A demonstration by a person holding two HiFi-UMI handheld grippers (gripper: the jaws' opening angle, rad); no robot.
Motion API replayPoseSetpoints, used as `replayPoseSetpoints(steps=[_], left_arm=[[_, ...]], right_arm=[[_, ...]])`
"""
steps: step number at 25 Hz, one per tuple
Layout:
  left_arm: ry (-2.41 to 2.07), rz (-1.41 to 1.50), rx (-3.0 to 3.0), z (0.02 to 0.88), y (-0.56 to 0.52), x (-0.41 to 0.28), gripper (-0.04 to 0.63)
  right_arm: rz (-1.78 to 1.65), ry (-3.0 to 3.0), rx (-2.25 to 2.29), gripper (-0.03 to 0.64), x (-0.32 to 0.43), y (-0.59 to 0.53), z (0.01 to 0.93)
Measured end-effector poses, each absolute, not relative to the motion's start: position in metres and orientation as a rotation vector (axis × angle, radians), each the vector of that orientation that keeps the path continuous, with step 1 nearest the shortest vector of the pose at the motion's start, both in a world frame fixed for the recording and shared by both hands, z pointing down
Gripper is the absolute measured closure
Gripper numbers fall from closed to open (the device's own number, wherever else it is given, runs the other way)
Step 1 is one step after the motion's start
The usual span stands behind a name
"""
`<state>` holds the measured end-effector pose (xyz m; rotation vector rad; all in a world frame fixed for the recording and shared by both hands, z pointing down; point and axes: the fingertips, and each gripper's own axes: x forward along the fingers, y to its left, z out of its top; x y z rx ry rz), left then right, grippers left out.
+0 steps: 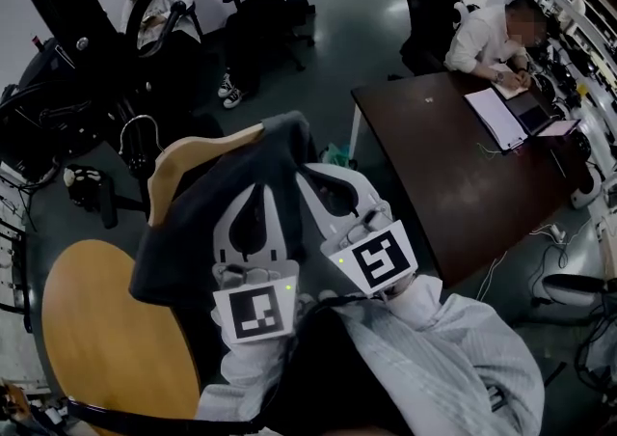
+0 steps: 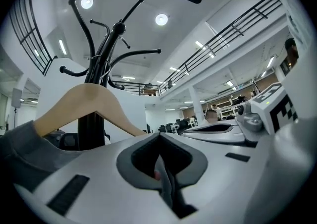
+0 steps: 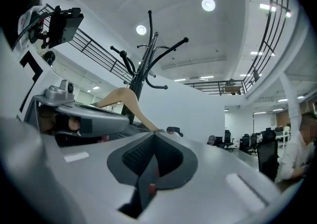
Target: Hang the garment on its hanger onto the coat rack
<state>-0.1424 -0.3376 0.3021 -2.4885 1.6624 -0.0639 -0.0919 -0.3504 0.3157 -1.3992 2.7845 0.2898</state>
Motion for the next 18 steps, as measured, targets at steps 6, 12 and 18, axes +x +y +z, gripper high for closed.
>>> replayPoseSetpoints(steps=[6,12,18], left_arm=[[1.655,-0.083,-2.465,0.302,-0.348,-0.150,0.589],[1.657,-0.084,-2.458,0.303,-0.353,-0.152,0.589],[1.656,-0.105,-2.445,0.306,-0.358,-0.153,0.589]], right_arm=[[0.291,2.807,-1.368,0.617,-0.101,-0.362,0.317],[0.299,2.812,-1.341,0.617,-0.108,-0.367,0.319],[0.294,2.819,-1.311,0.617,-0.114,-0.372,0.320]])
